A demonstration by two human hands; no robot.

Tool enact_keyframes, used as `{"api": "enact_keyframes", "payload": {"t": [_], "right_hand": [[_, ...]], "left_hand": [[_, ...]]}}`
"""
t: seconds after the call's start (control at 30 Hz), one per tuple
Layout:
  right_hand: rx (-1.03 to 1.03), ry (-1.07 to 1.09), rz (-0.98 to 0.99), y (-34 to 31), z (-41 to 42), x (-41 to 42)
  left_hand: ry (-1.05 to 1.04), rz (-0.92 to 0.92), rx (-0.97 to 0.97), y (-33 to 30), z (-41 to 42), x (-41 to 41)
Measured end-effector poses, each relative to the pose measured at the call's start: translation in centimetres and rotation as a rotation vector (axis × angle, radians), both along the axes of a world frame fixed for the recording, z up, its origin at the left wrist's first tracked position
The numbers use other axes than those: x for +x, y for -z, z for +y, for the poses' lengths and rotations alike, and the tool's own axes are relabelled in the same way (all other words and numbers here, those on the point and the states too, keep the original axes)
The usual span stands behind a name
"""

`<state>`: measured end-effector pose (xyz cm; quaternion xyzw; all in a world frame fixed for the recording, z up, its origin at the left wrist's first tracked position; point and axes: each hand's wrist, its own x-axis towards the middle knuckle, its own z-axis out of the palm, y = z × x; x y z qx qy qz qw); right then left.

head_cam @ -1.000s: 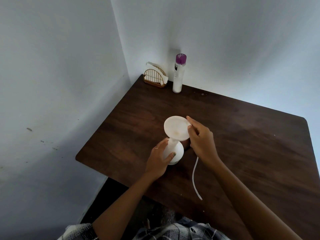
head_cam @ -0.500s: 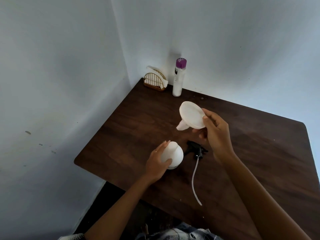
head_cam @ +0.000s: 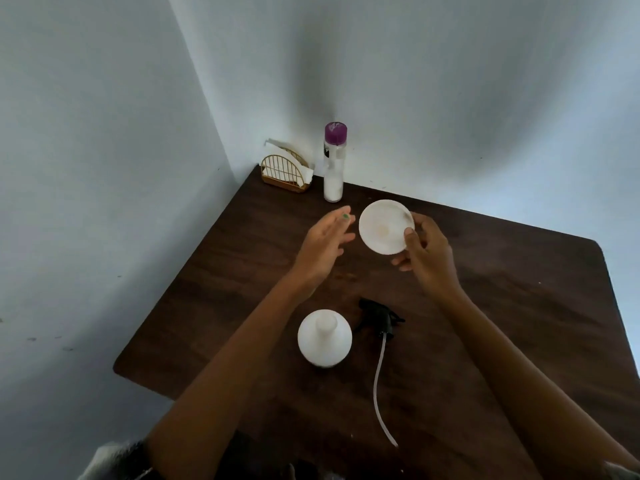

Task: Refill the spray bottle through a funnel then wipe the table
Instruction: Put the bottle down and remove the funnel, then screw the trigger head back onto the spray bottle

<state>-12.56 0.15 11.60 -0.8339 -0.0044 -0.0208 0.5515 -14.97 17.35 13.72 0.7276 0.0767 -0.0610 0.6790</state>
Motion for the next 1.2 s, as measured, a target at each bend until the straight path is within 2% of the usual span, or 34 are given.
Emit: {"api": "enact_keyframes", "payload": {"t": [0.23, 0.53, 0.63, 1.07, 1.2], "right_hand": [[-0.07, 0.003, 0.053, 4.9, -1.2, 6.5], [-0.148, -0.07, 0.197, 8.7, -0.7, 13.9], [-0.147, -0.065, 0.178, 9.4, -0.3, 15.4], [-0.143, -0.129, 0.308, 10.5, -0.1, 17.4], [-0.138, -0.074, 0.33, 10.2, -0.7, 16.9]], "left_hand": [[0.108, 0.111, 0.171, 4.5, -3.8, 7.6], [0.09, 0.226, 0.188, 11.4, -5.8, 16.0], [0.08, 0.24, 0.179, 15.5, -5.7, 18.8], [0.154, 0.367, 0.299, 13.7, -6.1, 19.9], [0.17, 0.369, 0.356, 13.3, -5.4, 19.3]]}}
